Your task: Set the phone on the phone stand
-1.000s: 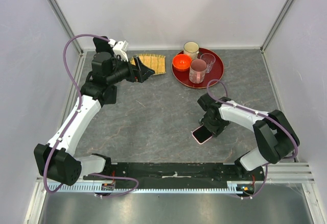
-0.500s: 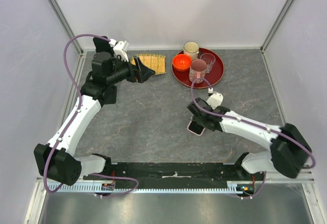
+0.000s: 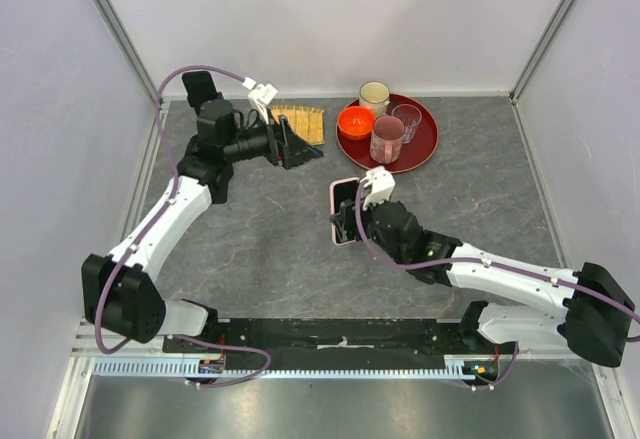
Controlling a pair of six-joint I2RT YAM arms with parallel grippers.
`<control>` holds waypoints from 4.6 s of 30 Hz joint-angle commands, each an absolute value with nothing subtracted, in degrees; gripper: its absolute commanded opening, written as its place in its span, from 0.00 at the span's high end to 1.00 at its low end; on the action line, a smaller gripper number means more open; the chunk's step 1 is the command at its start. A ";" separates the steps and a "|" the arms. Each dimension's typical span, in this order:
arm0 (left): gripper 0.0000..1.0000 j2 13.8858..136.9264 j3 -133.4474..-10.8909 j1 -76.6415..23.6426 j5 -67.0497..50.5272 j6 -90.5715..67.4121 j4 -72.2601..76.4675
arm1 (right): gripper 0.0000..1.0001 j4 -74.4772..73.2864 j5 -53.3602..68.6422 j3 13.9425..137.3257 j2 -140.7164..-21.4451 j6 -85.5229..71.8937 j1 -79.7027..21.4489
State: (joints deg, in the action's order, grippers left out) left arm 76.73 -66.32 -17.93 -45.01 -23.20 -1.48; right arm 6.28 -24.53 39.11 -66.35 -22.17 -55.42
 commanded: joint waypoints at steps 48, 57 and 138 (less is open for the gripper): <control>0.98 77.88 -71.72 -33.40 -60.20 -3.61 -12.48 | 0.02 -17.85 24.98 48.70 -48.60 -9.22 -41.05; 0.98 74.01 -69.44 -36.74 -67.05 -0.44 -10.46 | 0.31 -11.96 38.50 46.41 -49.13 -9.40 -38.94; 0.63 52.47 -67.15 -39.02 -11.95 -98.96 -59.59 | 1.00 29.53 -36.21 40.34 -66.09 38.32 -79.80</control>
